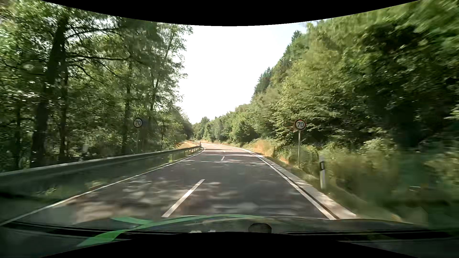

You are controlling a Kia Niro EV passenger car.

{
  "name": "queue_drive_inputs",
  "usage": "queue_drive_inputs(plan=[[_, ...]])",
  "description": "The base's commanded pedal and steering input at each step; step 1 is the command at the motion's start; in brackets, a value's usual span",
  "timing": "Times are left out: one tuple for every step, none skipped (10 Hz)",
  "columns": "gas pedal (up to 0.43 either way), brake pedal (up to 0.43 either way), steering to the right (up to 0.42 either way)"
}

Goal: Follow the waypoints while adhering to traffic rules and regulations

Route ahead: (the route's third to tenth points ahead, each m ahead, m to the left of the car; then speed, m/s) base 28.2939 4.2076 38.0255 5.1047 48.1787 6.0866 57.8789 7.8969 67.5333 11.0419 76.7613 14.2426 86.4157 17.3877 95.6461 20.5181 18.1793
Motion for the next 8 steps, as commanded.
queue_drive_inputs(plan=[[0.197, 0.0, -0.012], [0.197, 0.0, -0.012], [0.209, 0.0, -0.012], [0.228, 0.0, -0.013], [0.228, 0.0, -0.013], [0.228, 0.0, -0.013], [0.228, 0.0, -0.014], [0.228, 0.0, -0.016]])
